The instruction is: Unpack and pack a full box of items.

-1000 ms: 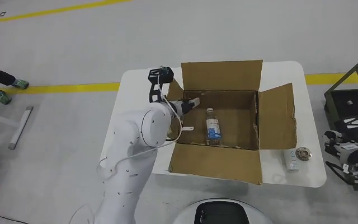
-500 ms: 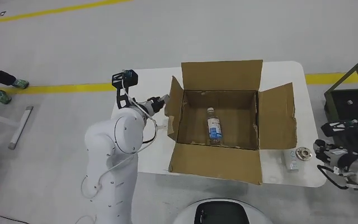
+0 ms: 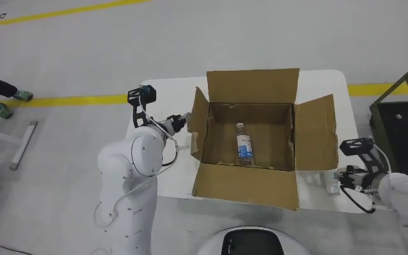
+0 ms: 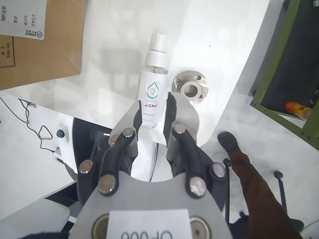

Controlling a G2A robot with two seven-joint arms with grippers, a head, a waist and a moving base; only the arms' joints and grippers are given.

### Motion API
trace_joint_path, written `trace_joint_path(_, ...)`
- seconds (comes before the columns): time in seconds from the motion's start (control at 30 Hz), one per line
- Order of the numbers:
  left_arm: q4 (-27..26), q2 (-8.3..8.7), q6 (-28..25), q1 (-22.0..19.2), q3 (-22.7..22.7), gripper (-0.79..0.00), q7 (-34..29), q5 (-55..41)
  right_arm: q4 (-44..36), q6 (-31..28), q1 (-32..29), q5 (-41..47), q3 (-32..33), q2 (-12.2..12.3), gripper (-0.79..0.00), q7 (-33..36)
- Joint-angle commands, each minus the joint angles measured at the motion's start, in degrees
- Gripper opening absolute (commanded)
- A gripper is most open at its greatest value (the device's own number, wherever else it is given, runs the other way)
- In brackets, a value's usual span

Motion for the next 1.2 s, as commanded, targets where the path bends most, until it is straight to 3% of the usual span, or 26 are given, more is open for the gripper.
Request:
trace_joint_path(0.0,0.00,0.00,0.00,0.00,0.00,0.000,0.00,0.00,0.21,0.85,0.18,-0.52,-0.73,0.05,0.000,-0.40)
trace_joint_path(0.4,0.00,0.00,0.00,0.00,0.00,0.000,0.00,0.00,5.09,2.83,1.99,-4.15,-5.63,0.33,-0.015,-3.78)
trace_joint_path(0.57,0.00,0.00,0.00,0.00,0.00,0.000,0.00,0.00,6.64,2.97,2.71,-4.80,-7.72,0.40,-0.228,-4.49)
trace_joint_path(0.63,0.00,0.00,0.00,0.00,0.00,0.000,0.00,0.00,7.18,3.13,2.91,-5.01,-8.30,0.43,-0.246,-4.67)
trace_joint_path(0.7,0.00,0.00,0.00,0.00,0.00,0.000,0.00,0.00,7.53,3.15,3.04,-5.14,-8.71,0.47,-0.366,-4.73)
trace_joint_path(0.9,0.00,0.00,0.00,0.00,0.00,0.000,0.00,0.00,8.20,3.33,3.30,-5.40,-9.26,0.65,-0.268,-4.63)
trace_joint_path(1.17,0.00,0.00,0.00,0.00,0.00,0.000,0.00,0.00,9.36,3.33,3.60,-5.71,-10.15,0.86,-0.296,-4.88)
